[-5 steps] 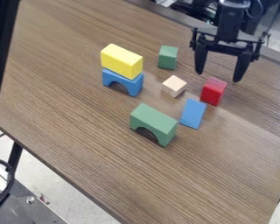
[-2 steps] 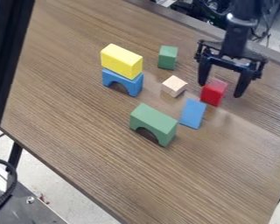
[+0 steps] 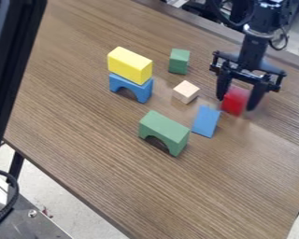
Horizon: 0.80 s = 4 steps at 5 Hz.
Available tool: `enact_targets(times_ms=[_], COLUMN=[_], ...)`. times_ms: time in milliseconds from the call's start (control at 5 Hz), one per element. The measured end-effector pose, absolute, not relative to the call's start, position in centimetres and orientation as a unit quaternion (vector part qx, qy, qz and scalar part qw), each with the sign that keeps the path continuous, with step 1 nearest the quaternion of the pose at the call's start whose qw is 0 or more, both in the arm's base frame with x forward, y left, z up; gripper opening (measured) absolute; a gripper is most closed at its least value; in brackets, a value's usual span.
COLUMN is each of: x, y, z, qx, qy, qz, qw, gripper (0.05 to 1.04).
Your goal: Put the red cube on top of the yellow rectangle
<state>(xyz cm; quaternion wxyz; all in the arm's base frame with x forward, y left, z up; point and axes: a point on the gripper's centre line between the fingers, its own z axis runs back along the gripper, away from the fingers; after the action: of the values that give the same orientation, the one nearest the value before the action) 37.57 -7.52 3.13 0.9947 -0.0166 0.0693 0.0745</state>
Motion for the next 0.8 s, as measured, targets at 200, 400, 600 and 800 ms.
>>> enact_targets(times_ms=[200, 400, 600, 800], x=[37.1, 35.9, 34.5, 32.8], y=[-6.9, -6.2, -4.0, -1.4], z=[3.1, 4.5, 9.3, 13.1], qx=[-0.019, -0.032, -0.059, -0.064], qy=[0.068, 0.059, 0.002, -0.044], qz=[0.092, 0.111, 0.129, 0.124], qw=[0.993, 0.992, 0.99, 0.989], gripper=[0.591, 0.591, 0.591, 0.591])
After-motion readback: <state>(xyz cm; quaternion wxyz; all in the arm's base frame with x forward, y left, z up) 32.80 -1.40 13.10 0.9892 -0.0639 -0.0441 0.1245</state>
